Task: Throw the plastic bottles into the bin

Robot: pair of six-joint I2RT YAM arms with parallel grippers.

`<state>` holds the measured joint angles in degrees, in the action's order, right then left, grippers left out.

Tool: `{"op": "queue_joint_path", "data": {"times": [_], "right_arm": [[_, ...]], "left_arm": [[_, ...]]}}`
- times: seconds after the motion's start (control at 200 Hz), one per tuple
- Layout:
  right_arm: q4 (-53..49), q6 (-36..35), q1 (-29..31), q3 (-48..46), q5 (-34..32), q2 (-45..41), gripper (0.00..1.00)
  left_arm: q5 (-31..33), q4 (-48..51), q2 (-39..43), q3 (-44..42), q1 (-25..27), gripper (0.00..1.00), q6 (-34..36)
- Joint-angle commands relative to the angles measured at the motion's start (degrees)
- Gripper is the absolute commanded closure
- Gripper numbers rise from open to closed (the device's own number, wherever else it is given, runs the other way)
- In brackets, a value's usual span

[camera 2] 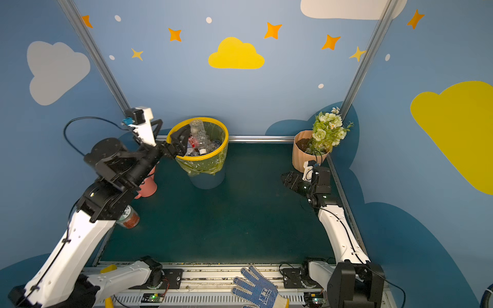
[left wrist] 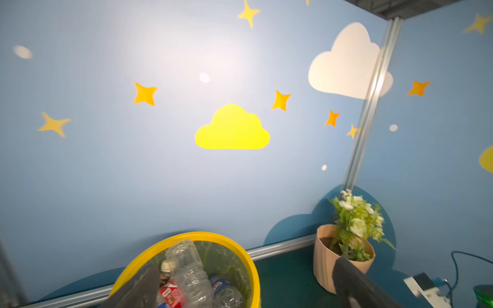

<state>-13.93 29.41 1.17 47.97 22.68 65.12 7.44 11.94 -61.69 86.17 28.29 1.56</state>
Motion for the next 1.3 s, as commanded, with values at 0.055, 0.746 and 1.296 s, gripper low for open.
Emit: {"op": "queue_joint_path", "data": {"times": [0.055, 0.746, 1.296], "right_arm": [[0.4, -4.4, -0.3, -0.4, -4.4, 0.7, 0.04], [45.7, -30.1, 1.6, -26.1, -23.8, 3.4, 0.04], [59.5, -29.9, 2.1, -24.8, -25.0, 21.6, 0.04]], "left_arm": [[8.3, 2.7, 2.8, -13.6, -2.4, 0.0, -3.2], [22.0, -21.3, 7.1, -60.3, -20.4, 0.0, -17.2], [19.0, -46.6, -15.6, -62.9, -24.4, 0.0, -9.8]]}}
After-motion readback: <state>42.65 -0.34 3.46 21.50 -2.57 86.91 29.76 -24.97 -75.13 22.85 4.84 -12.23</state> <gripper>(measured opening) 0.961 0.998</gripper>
